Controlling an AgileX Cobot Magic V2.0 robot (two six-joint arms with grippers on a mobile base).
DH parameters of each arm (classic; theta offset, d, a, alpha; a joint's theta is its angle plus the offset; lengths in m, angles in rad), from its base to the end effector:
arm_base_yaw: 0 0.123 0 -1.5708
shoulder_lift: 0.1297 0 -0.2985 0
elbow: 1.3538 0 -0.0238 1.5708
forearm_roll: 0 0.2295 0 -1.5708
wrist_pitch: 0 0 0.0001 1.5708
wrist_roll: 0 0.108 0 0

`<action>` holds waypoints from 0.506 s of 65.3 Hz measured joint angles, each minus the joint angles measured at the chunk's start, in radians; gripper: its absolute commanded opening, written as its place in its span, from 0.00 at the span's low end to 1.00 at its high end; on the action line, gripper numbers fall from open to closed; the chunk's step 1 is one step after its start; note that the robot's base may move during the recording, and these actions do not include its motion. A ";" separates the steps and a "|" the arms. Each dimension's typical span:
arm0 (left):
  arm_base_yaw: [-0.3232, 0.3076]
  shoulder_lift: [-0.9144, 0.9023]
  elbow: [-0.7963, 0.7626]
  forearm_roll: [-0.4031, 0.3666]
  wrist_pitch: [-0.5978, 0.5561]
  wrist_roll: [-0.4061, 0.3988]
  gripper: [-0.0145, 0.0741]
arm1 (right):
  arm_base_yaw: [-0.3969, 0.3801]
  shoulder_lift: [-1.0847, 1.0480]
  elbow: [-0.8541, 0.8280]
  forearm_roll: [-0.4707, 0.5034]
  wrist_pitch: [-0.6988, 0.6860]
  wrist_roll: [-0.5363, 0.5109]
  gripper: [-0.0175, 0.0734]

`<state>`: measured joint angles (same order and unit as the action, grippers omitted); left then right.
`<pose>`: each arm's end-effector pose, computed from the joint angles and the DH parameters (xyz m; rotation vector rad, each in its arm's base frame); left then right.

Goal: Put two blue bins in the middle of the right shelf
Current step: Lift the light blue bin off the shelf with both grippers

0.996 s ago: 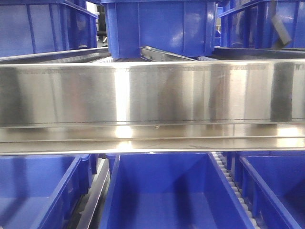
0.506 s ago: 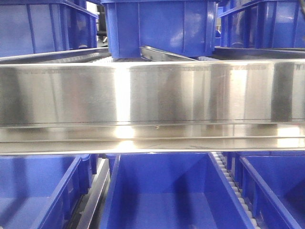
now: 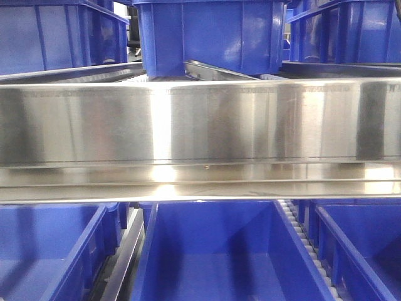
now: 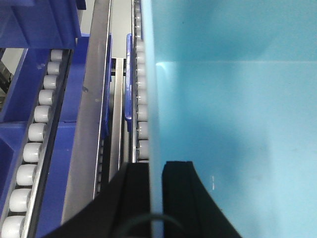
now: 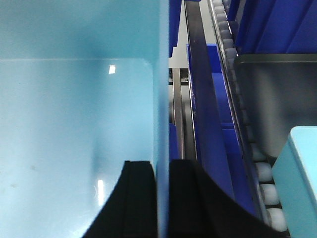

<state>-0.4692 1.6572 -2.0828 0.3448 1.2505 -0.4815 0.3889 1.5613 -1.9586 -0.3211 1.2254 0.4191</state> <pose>0.3093 -0.1179 0.4805 -0.0549 2.2449 -0.0763 0.2944 0.0860 0.4790 0.0618 2.2546 0.0245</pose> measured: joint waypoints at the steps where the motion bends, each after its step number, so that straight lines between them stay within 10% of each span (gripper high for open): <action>1: 0.000 0.000 0.000 0.000 0.000 0.000 0.04 | 0.000 0.000 0.000 0.000 0.000 0.000 0.03; 33: 0.000 -0.002 0.000 0.016 0.000 0.000 0.04 | 0.000 0.000 0.000 -0.018 -0.108 0.000 0.03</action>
<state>-0.4692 1.6555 -2.0828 0.3605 1.2505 -0.4815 0.3889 1.5613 -1.9586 -0.3389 1.1178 0.4191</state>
